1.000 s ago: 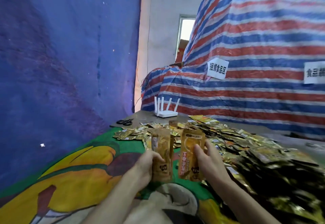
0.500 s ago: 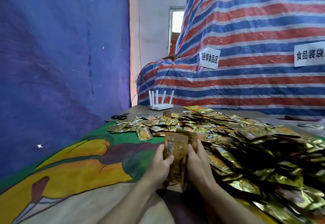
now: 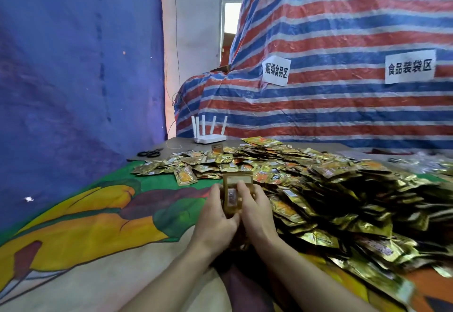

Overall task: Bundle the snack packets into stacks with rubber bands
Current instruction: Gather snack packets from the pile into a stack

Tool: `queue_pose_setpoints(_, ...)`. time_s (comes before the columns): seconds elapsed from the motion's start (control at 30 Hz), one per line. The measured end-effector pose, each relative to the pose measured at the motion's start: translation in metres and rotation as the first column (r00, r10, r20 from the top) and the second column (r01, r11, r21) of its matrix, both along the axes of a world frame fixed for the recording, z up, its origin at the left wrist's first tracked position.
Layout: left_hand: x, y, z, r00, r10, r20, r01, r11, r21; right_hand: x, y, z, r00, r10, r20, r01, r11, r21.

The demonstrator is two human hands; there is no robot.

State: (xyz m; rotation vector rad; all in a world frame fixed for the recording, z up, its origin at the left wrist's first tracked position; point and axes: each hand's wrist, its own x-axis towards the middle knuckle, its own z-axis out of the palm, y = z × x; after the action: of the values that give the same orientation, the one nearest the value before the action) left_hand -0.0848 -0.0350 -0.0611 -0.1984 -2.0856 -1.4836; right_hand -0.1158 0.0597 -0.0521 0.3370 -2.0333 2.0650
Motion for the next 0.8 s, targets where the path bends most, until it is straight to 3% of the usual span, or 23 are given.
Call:
queue_pose_setpoints(0.17,0.000,0.003,0.005,0.991,-0.132,0.030,0.129,0.987,0.094,0.006,-0.001,0.007,0.961,0.224,0.160,-0.168,0.938,-0.303)
queue_pose_setpoints(0.27,-0.002,0.009,0.002,0.973,-0.223,0.060,0.205,0.953,0.225,0.011,0.002,0.008,0.961,0.229,0.156,-0.195,0.958,-0.211)
queue_pose_setpoints(0.33,-0.003,0.010,0.003,0.968,-0.244,0.058,0.219,0.934,0.282,0.011,0.006,0.012,0.992,0.104,0.072,-0.100,0.993,-0.063)
queue_pose_setpoints(0.4,-0.003,0.008,0.004,0.970,-0.241,0.032,0.228,0.947,0.229,0.013,0.011,0.015,0.998,0.025,-0.056,-0.018,0.993,0.120)
queue_pose_setpoints(0.53,-0.007,0.016,0.007,0.985,-0.163,0.065,0.149,0.973,0.176,0.019,0.024,0.027,0.988,-0.072,-0.138,0.099,0.975,0.199)
queue_pose_setpoints(0.7,-0.007,0.039,0.021,0.990,-0.137,0.026,0.133,0.985,0.107,0.028,0.060,0.045,0.963,-0.161,-0.216,0.246,0.849,0.467)
queue_pose_setpoints(0.8,-0.005,0.060,0.017,0.991,-0.116,0.071,0.100,0.973,0.207,0.039,0.094,0.050,0.959,-0.164,-0.231,0.268,0.790,0.551)
